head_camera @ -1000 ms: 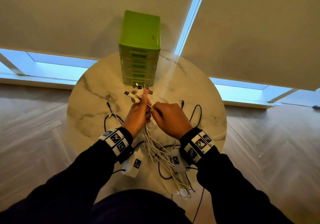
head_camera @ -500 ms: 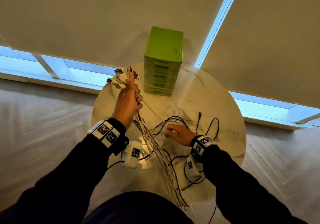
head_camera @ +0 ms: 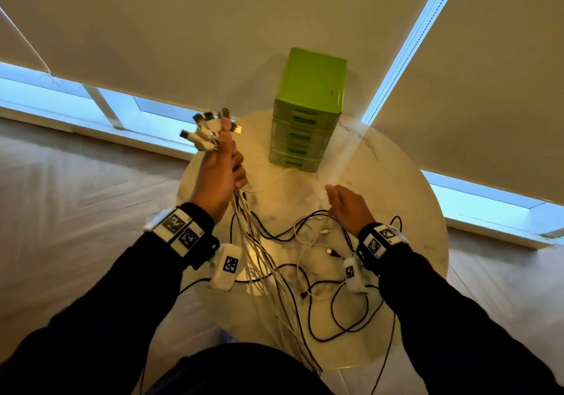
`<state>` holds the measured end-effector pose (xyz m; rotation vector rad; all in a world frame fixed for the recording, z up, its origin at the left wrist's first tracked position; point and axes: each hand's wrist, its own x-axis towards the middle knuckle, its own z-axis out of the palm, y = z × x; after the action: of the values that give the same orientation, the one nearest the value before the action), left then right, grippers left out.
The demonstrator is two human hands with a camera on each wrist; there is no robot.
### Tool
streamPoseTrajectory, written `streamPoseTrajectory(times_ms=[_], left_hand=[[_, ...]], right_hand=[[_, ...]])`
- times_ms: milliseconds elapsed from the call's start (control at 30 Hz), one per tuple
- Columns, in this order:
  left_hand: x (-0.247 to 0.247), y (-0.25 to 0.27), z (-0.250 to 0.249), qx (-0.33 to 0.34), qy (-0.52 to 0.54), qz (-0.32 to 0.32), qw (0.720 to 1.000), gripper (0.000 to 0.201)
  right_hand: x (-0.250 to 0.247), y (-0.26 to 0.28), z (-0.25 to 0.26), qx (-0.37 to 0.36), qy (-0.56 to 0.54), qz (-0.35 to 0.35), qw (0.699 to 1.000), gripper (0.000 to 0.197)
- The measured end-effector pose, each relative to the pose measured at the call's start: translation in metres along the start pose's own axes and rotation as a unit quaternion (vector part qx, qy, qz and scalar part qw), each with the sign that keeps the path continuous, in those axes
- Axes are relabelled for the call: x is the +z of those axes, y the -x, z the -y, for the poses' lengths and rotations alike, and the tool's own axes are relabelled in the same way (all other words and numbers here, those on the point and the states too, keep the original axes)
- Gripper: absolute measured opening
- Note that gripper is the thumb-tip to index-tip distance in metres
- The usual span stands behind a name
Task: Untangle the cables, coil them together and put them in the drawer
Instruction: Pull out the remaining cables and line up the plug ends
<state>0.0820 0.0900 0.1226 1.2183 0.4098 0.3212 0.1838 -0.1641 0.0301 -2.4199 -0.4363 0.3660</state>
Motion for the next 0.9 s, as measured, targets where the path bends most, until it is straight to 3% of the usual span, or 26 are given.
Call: streamPoseTrajectory(times_ms=[100, 200, 300, 400, 467, 533, 600, 733, 833, 900], left_hand=[[0.022, 0.007, 0.017, -0.038, -0.043, 0.053, 0.997, 0.033], [0.037, 0.013, 0.029, -0.061, -0.075, 0.062, 0.993, 0.041], [0.046, 0.018, 0.031, -0.051, -0.090, 0.064, 0.993, 0.034], [0.046, 0.016, 0.037, -0.026, -0.116, 0.075, 0.990, 0.016], [0.044, 0.015, 0.041, -0.007, -0.155, 0.093, 0.983, 0.027], [0.045, 0.015, 0.044, 0.009, -0.187, 0.100, 0.977, 0.044], [0.047, 0.016, 0.043, 0.011, -0.169, 0.085, 0.982, 0.043], [0.043, 0.011, 0.040, -0.005, -0.138, 0.046, 0.989, 0.065], [0.036, 0.011, 0.030, -0.015, -0.106, -0.003, 0.994, 0.065], [0.031, 0.011, 0.019, -0.007, -0.106, -0.036, 0.994, 0.053]], right_hand=[[-0.003, -0.004, 0.042, -0.025, -0.060, -0.050, 0.997, 0.042], [0.005, 0.003, 0.076, -0.081, -0.095, -0.071, 0.990, 0.039], [0.012, 0.012, 0.093, -0.111, -0.107, -0.056, 0.986, 0.035], [0.011, 0.018, 0.097, -0.109, -0.124, -0.050, 0.985, 0.029], [0.007, 0.021, 0.097, -0.133, -0.115, -0.042, 0.984, 0.028], [0.004, 0.026, 0.098, -0.153, -0.108, -0.015, 0.982, 0.030], [0.002, 0.031, 0.096, -0.154, -0.135, 0.024, 0.979, 0.033], [0.006, 0.034, 0.075, -0.140, -0.150, 0.130, 0.970, 0.046], [0.016, 0.031, 0.051, -0.093, -0.114, 0.208, 0.967, 0.062], [0.026, 0.029, 0.033, -0.072, -0.093, 0.236, 0.965, 0.070]])
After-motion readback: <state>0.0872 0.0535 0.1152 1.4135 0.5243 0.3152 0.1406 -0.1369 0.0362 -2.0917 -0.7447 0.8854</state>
